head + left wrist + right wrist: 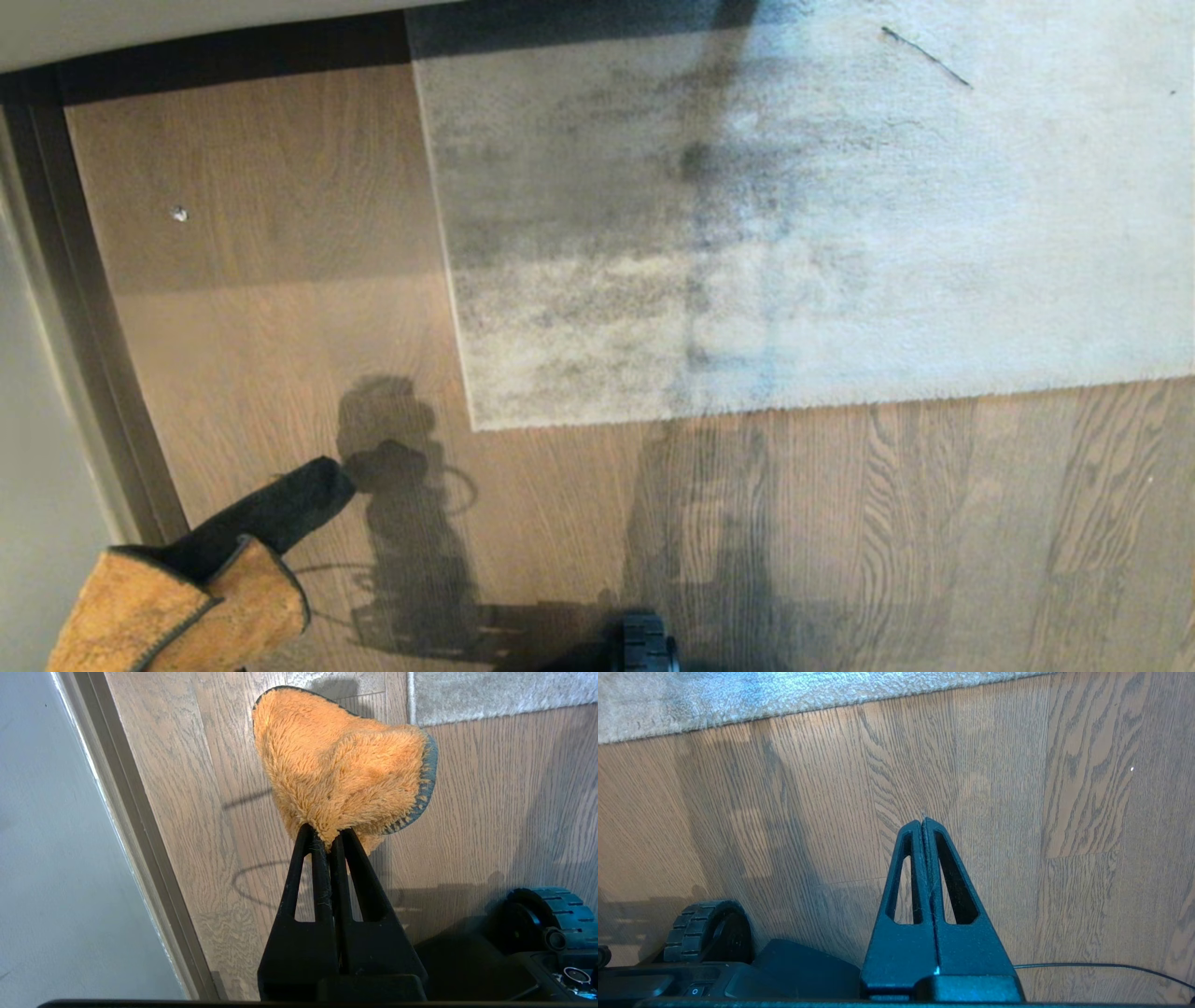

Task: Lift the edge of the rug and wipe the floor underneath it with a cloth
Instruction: Pick up the rag

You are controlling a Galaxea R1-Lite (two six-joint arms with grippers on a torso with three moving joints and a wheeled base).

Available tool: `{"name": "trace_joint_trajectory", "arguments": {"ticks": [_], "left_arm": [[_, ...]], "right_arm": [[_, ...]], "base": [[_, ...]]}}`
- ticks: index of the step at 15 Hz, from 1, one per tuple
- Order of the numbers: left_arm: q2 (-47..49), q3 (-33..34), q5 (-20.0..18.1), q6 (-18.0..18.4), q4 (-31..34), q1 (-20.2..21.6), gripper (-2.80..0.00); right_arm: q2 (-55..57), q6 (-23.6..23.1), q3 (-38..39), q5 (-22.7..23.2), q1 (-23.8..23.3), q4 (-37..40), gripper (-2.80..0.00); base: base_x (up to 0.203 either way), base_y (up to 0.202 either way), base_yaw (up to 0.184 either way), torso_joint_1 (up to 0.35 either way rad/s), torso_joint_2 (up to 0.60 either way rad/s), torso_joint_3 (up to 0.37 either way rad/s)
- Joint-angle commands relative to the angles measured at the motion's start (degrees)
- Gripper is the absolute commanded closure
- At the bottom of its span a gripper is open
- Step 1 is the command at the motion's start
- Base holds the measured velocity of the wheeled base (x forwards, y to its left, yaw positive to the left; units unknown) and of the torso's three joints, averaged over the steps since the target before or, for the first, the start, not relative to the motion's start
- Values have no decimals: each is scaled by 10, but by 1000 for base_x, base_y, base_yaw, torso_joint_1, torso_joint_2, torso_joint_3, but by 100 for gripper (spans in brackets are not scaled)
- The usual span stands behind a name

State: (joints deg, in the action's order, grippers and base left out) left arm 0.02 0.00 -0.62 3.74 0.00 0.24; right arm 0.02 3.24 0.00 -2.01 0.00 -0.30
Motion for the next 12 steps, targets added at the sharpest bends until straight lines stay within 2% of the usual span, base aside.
{"name": "trace_joint_trajectory", "arguments": {"ticks": [1,12], "left_arm": [[0,0,0,0,0,0,0],[0,0,0,-1,0,0,0]], "right_arm": [[0,0,0,0,0,0,0],[0,0,0,0,0,0,0]], "base": [[0,0,0,0,0,0],[0,0,0,0,0,0]]}}
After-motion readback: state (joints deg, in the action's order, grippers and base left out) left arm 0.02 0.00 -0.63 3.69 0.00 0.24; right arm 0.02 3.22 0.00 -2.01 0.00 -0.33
